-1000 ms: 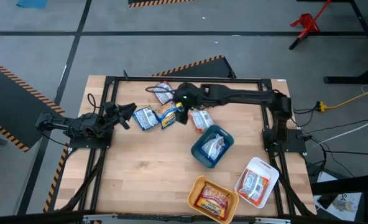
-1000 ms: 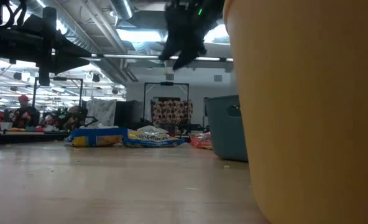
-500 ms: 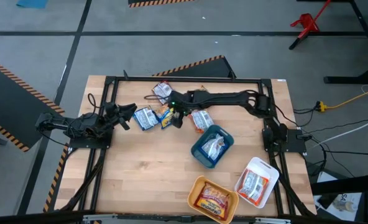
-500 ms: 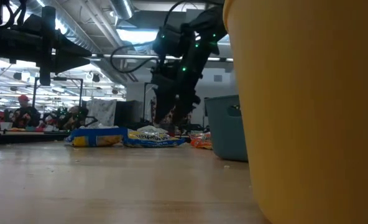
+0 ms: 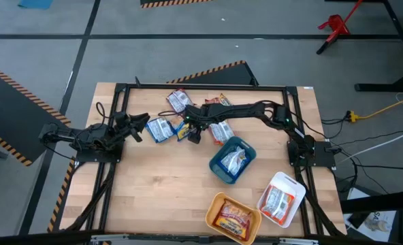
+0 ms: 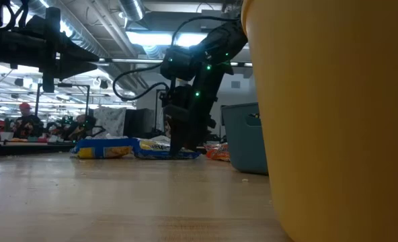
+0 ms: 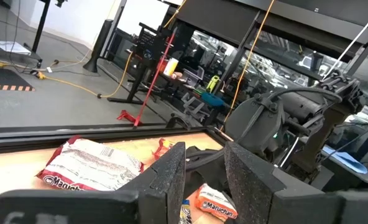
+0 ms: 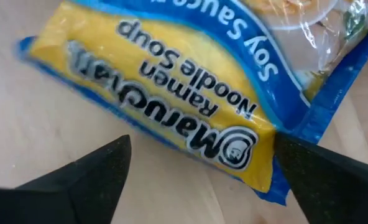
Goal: Sort Maruchan noodles
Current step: Put the right blue noodle pack into the green bin
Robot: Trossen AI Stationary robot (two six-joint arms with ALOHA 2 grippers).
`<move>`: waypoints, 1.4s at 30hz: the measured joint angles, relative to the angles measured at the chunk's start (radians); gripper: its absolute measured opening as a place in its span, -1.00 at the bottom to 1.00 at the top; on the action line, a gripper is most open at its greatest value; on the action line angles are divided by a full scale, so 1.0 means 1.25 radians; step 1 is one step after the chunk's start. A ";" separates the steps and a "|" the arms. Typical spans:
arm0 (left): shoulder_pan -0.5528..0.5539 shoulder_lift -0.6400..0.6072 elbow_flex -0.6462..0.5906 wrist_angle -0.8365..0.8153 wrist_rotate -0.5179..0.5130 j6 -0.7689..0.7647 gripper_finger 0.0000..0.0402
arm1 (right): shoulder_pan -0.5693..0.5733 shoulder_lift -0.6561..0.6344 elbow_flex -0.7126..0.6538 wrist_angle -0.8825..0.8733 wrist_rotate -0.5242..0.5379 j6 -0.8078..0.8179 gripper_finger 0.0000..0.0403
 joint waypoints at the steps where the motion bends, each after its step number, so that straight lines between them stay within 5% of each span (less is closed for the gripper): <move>1: 0.000 0.000 0.000 0.000 0.000 0.000 -0.46 | -0.003 0.003 0.000 -0.003 0.001 0.012 0.85; 6: 0.000 0.000 0.000 0.000 0.000 0.000 -0.46 | -0.016 0.016 0.002 -0.015 -0.006 0.088 0.45; 18: 0.000 0.000 0.000 0.000 0.000 0.000 -0.46 | -0.015 0.023 0.026 -0.036 -0.022 0.158 -0.92; 32: 0.000 0.000 0.000 0.000 0.000 -0.001 -0.46 | 0.006 0.032 0.296 -0.340 -0.029 0.131 -0.98; 42: 0.000 0.000 0.000 0.000 0.000 -0.006 -0.46 | 0.136 -0.011 0.444 -0.637 -0.034 0.092 -0.99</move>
